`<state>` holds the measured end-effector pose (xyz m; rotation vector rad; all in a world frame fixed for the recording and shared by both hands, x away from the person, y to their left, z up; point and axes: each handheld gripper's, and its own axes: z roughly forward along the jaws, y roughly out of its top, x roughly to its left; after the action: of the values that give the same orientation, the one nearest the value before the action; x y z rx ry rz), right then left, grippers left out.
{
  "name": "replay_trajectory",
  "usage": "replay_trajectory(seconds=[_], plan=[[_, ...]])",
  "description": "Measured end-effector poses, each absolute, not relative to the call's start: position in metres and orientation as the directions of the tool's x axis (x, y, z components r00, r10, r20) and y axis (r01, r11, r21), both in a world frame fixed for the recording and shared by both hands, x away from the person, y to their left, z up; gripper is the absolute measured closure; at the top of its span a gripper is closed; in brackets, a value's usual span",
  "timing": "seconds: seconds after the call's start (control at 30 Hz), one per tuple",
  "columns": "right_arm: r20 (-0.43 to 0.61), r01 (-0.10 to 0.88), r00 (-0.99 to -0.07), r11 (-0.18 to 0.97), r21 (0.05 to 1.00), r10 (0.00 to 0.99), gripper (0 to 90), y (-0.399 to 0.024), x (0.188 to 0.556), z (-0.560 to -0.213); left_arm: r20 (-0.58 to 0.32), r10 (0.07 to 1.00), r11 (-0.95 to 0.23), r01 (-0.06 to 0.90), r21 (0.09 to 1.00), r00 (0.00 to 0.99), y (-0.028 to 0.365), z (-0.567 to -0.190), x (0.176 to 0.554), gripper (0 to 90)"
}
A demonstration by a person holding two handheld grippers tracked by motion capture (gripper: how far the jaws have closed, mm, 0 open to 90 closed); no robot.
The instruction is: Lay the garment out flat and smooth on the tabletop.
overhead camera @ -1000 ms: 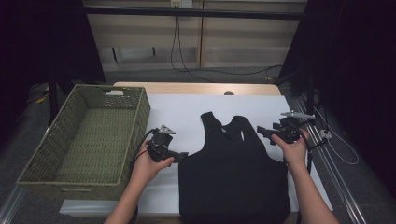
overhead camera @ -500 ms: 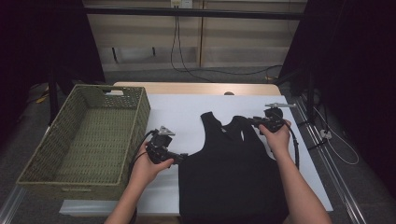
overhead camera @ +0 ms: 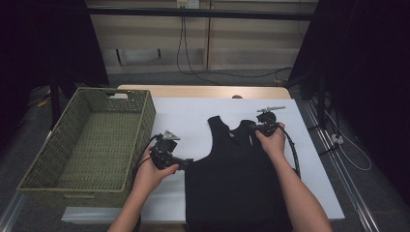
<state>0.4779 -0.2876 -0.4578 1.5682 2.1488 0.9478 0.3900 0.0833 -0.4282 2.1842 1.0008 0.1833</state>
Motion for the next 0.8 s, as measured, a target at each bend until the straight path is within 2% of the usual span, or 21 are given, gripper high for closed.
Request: replay_trajectory(seconds=[0.23, 0.33, 0.53, 0.67, 0.73, 0.8], plan=[[0.230, 0.686, -0.351, 0.082, 0.722, 0.908, 86.5, -0.292, 0.470, -0.425, -0.161, 0.711, -0.436, 0.609, 0.662, 0.685, 0.083, -0.427, 0.391, 11.5], [0.234, 0.681, -0.364, 0.086, 0.727, 0.902, 86.5, -0.288, 0.471, -0.418, -0.159, 0.710, -0.440, 0.608, 0.660, 0.686, 0.082, -0.427, 0.391, 11.5], [0.264, 0.728, -0.378, 0.110, 0.676, 0.887, 85.7, -0.266, 0.478, -0.441, -0.159, 0.699, -0.454, 0.605, 0.654, 0.697, 0.079, -0.429, 0.392, 11.5], [0.239, 0.736, -0.382, 0.137, 0.663, 0.893, 74.1, -0.261, 0.480, -0.457, -0.160, 0.704, -0.446, 0.606, 0.658, 0.692, 0.080, -0.428, 0.392, 11.6], [0.250, 0.724, -0.374, 0.113, 0.680, 0.893, 63.7, -0.266, 0.481, -0.454, -0.158, 0.706, -0.444, 0.606, 0.660, 0.690, 0.081, -0.427, 0.392, 11.5], [0.237, 0.703, -0.358, 0.094, 0.705, 0.903, 61.4, -0.272, 0.482, -0.447, -0.160, 0.709, -0.439, 0.608, 0.661, 0.686, 0.082, -0.427, 0.392, 11.5]])
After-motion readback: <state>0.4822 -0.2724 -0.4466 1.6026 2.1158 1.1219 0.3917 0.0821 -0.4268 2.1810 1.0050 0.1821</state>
